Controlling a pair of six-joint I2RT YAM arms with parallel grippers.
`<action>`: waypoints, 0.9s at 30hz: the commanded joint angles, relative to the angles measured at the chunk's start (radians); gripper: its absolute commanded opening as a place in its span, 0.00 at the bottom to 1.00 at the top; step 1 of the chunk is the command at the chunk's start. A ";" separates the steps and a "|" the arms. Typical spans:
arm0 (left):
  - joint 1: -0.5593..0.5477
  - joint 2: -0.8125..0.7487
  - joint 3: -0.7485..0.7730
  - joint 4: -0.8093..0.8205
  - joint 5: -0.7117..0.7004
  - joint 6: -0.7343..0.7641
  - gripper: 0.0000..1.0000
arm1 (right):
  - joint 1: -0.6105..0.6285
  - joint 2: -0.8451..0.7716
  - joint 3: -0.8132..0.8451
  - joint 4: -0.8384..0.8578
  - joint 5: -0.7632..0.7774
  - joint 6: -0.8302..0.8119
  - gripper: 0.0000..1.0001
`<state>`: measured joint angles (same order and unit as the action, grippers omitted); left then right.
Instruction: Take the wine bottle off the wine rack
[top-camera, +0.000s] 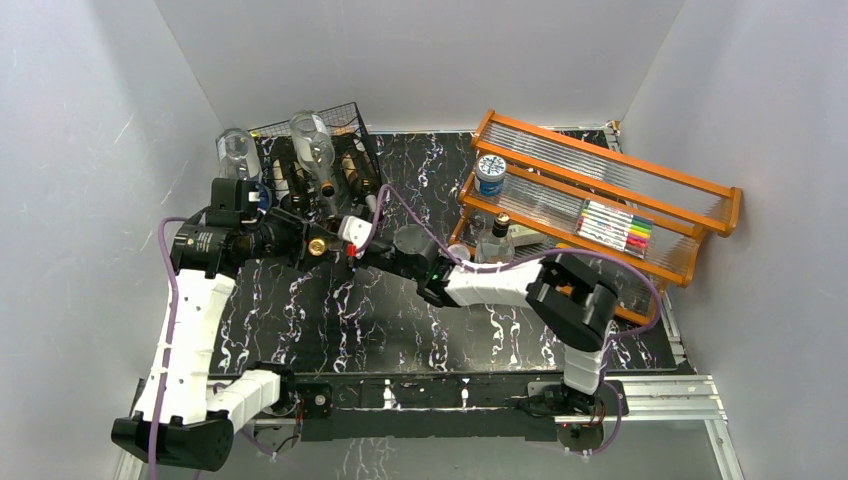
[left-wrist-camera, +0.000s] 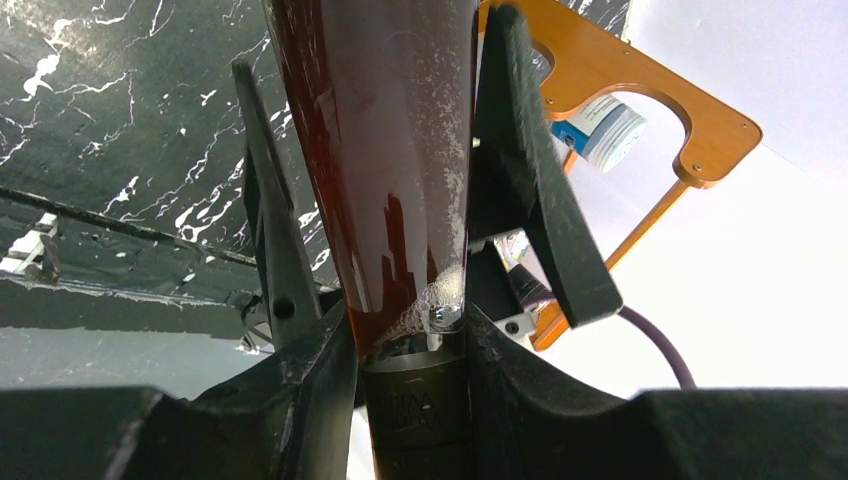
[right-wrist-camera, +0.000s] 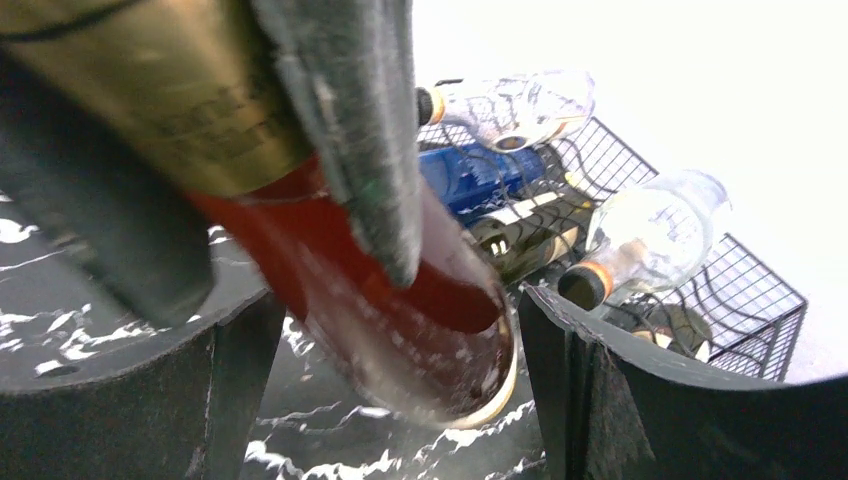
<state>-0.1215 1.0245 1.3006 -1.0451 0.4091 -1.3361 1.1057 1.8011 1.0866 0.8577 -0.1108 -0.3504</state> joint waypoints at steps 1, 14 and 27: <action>-0.012 -0.061 0.059 0.250 0.133 0.004 0.00 | 0.001 0.096 0.096 0.242 0.048 -0.055 0.98; -0.012 -0.085 0.005 0.300 0.095 -0.003 0.76 | 0.002 0.137 0.114 0.300 0.090 0.040 0.32; -0.012 -0.068 0.057 0.334 0.031 0.244 0.98 | 0.000 -0.005 0.011 0.159 0.252 0.232 0.06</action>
<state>-0.1349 0.9562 1.2804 -0.7673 0.4549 -1.2530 1.1015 1.9335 1.0782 0.9558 0.0467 -0.2031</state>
